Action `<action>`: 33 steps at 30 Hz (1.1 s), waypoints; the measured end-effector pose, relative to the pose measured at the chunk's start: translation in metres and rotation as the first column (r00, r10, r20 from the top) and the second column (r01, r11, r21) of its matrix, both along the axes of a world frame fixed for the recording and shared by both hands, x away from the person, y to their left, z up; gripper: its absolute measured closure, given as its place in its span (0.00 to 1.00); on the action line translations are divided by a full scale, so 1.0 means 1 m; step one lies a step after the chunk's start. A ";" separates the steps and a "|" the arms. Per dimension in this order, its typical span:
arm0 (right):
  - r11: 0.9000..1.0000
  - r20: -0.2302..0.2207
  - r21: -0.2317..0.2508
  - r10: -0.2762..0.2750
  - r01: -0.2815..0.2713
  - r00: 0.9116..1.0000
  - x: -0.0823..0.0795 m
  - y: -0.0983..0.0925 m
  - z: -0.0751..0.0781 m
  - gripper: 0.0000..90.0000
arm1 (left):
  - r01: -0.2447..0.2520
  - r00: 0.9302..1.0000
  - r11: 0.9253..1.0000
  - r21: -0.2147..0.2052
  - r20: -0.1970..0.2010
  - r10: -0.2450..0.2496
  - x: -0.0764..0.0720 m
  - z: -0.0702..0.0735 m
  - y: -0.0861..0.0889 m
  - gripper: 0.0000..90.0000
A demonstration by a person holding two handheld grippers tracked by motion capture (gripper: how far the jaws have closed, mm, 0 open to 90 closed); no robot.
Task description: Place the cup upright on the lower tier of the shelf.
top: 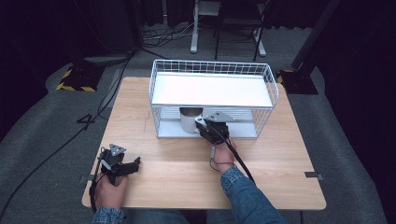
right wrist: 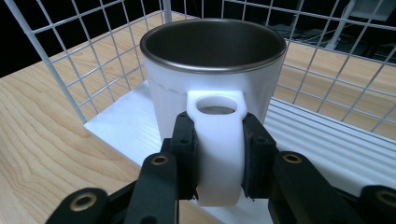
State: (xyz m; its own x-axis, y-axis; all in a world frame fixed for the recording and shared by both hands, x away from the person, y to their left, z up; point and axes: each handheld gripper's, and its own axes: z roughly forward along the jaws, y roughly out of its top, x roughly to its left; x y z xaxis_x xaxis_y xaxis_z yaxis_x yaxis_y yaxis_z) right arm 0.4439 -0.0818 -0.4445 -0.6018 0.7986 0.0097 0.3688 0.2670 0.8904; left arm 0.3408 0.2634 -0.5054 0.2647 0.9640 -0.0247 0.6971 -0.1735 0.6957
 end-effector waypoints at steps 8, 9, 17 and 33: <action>1.000 -0.005 -0.017 0.008 -0.008 1.000 -0.002 -0.001 -0.002 0.78 | 0.001 1.000 1.000 0.000 0.000 -0.001 0.000 0.000 0.000 0.18; 1.000 -0.008 -0.019 0.009 -0.009 1.000 -0.002 -0.001 -0.002 0.78 | -0.002 1.000 1.000 -0.005 -0.003 0.002 0.000 0.000 0.000 0.18; 1.000 -0.032 -0.012 0.009 -0.009 0.999 -0.003 -0.002 -0.005 0.70 | 0.000 1.000 1.000 0.000 0.000 0.000 0.000 0.000 0.000 0.18; 0.999 -0.027 0.015 0.041 -0.041 0.999 -0.014 -0.013 0.011 0.54 | -0.002 1.000 1.000 -0.005 -0.002 0.002 0.000 0.000 0.000 0.18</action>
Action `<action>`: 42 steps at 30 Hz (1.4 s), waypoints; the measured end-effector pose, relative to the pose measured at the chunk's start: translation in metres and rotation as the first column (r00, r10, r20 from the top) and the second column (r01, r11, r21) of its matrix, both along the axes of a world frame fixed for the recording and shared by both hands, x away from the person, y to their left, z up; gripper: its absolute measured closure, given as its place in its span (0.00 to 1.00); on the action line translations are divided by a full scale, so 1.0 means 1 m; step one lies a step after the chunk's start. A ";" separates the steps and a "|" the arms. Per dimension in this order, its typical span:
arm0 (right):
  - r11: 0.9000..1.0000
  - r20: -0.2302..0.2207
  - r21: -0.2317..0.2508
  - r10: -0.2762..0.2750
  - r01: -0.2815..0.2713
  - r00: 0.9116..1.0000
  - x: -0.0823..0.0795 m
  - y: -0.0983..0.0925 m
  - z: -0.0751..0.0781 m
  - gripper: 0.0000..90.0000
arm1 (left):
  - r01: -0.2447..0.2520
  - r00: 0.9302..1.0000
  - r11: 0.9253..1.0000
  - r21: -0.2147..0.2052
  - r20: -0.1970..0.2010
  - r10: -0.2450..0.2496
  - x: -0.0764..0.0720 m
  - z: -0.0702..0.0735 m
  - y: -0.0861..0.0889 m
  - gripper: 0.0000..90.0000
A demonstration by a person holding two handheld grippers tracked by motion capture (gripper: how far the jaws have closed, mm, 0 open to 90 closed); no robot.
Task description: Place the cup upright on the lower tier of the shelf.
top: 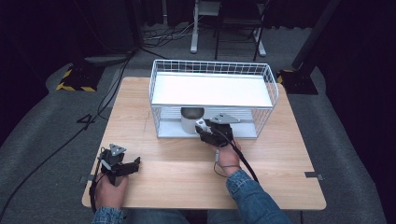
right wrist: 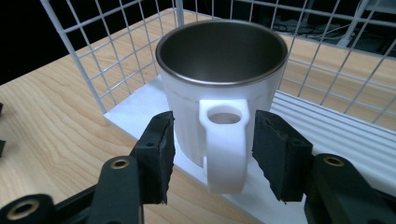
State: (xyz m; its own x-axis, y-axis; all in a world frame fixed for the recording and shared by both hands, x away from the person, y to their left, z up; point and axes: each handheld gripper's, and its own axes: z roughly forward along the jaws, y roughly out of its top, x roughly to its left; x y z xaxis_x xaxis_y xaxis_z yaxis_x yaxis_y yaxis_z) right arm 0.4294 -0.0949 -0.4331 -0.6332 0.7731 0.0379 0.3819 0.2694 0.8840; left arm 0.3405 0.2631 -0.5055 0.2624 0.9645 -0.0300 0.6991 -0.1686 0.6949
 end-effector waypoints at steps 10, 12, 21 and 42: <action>0.999 0.015 -0.009 0.032 -0.032 0.999 -0.023 -0.023 0.024 0.50 | 0.001 1.000 1.000 0.001 0.000 -0.001 0.000 0.000 0.000 0.18; 0.999 0.035 -0.015 0.044 -0.043 0.998 -0.032 -0.030 0.029 0.50 | 0.002 1.000 1.000 0.004 0.002 -0.002 0.000 0.000 0.000 0.18; 0.999 0.026 -0.019 0.043 -0.043 0.999 -0.058 -0.063 0.039 0.43 | 0.001 1.000 1.000 0.000 0.000 -0.001 0.000 0.000 0.000 0.18; 1.000 -0.083 0.007 -0.002 0.003 0.997 -0.081 -0.146 0.024 0.18 | 0.003 1.000 1.000 0.006 0.003 -0.003 0.000 0.000 0.000 0.18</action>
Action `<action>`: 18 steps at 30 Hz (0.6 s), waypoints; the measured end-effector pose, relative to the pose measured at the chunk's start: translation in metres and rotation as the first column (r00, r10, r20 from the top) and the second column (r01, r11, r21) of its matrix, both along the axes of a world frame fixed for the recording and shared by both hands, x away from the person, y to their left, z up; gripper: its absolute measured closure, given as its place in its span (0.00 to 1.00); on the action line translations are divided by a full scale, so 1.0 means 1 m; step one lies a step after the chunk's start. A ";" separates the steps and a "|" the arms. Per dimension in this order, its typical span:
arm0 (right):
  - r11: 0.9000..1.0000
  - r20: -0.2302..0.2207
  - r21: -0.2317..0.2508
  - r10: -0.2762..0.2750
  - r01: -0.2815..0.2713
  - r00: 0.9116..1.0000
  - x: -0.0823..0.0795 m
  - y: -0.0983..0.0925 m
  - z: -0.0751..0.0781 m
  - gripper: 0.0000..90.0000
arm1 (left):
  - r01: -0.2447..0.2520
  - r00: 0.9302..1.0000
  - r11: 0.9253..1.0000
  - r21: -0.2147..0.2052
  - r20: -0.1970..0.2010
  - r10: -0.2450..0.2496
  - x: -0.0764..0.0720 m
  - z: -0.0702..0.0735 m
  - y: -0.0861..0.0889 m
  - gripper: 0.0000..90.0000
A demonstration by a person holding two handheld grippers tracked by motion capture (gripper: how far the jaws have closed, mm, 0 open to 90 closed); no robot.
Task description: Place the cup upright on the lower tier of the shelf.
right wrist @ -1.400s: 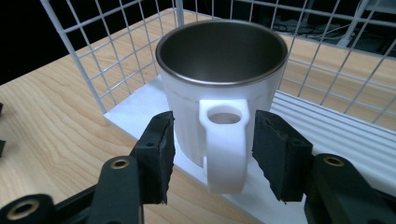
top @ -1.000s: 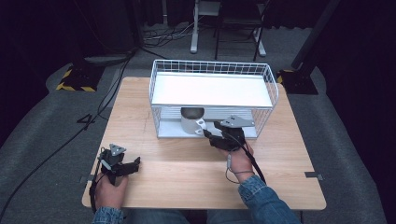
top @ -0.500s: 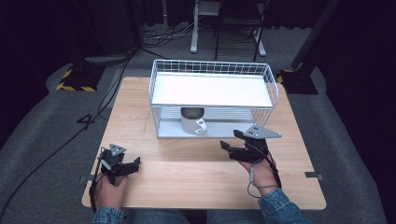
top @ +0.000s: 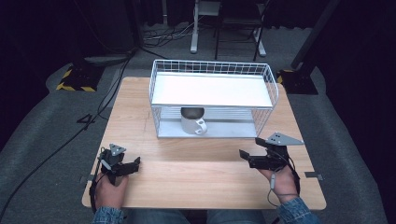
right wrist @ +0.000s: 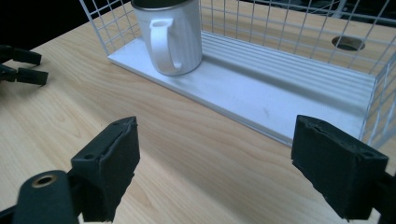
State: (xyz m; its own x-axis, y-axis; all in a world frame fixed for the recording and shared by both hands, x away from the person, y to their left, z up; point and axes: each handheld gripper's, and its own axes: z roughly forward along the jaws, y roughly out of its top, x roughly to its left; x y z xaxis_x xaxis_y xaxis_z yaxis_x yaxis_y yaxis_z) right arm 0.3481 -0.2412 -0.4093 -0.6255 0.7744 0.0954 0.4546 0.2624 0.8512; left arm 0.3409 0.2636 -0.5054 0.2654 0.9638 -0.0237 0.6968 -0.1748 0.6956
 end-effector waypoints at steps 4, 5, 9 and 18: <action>1.000 0.001 -0.005 -0.021 0.021 1.000 -0.006 -0.016 -0.004 0.18 | -0.001 1.000 1.000 -0.001 0.000 0.001 0.000 0.000 0.000 0.18; 0.999 -0.003 -0.006 -0.031 0.031 1.000 -0.007 -0.020 -0.005 0.18 | -0.002 1.000 1.000 -0.004 -0.003 0.002 0.000 0.000 0.000 0.18; 0.998 -0.013 -0.043 -0.054 0.053 0.998 -0.010 -0.034 -0.014 0.18 | -0.002 1.000 1.000 -0.004 -0.003 0.002 0.000 0.000 0.000 0.18; 0.993 -0.040 -0.076 -0.094 0.091 0.995 -0.011 -0.063 -0.048 0.18 | 0.000 1.000 1.000 -0.001 0.000 0.000 0.000 0.000 0.000 0.18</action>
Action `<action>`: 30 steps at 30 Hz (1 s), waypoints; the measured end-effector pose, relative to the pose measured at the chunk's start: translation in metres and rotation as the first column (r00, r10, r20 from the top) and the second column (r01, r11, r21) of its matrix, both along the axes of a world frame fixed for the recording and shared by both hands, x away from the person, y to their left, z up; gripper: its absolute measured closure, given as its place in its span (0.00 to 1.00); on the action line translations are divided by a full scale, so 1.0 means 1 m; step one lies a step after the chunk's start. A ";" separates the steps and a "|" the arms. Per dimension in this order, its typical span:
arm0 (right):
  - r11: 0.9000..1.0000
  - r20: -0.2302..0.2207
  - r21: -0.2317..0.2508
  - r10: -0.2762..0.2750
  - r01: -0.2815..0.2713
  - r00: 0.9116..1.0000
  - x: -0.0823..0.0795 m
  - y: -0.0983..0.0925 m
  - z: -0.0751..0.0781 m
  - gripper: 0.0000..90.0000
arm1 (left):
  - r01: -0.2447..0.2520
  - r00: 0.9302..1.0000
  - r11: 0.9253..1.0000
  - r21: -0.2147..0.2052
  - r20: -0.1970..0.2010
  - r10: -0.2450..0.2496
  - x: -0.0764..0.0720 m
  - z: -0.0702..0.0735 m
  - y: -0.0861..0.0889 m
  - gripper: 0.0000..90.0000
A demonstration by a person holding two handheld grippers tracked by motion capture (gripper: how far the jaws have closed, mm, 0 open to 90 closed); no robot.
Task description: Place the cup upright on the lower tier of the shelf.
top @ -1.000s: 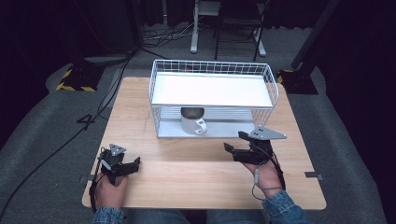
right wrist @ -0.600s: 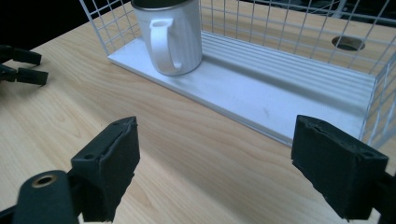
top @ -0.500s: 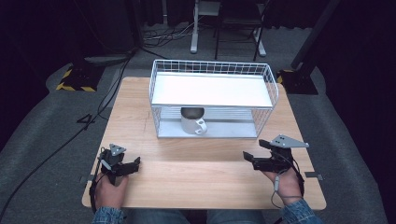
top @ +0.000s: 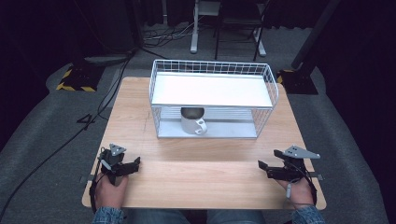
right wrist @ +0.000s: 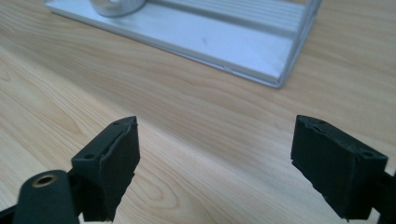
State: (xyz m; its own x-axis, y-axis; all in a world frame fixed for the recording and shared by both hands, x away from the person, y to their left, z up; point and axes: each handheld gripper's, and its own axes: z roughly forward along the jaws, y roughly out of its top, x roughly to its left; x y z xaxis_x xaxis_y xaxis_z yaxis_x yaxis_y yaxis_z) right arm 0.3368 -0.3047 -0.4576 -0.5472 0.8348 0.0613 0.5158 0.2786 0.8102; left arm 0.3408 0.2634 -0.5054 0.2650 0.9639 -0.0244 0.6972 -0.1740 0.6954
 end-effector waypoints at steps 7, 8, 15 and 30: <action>0.999 -0.041 -0.014 -0.045 0.044 0.998 0.004 -0.018 -0.024 0.18 | 0.000 1.000 1.000 -0.003 -0.002 0.000 0.000 0.000 0.000 0.18; 0.999 -0.043 -0.011 -0.050 0.050 0.998 0.004 -0.020 -0.027 0.18 | -0.001 1.000 1.000 -0.003 -0.002 0.001 0.000 0.000 0.000 0.18; 0.996 -0.051 -0.044 -0.074 0.072 0.996 0.005 -0.027 -0.040 0.18 | -0.001 1.000 1.000 -0.004 -0.002 0.001 0.000 0.000 0.000 0.18; 0.988 -0.064 -0.128 -0.094 0.085 0.994 0.011 -0.020 -0.048 0.14 | -0.001 1.000 1.000 -0.004 -0.002 0.001 0.000 0.000 0.000 0.18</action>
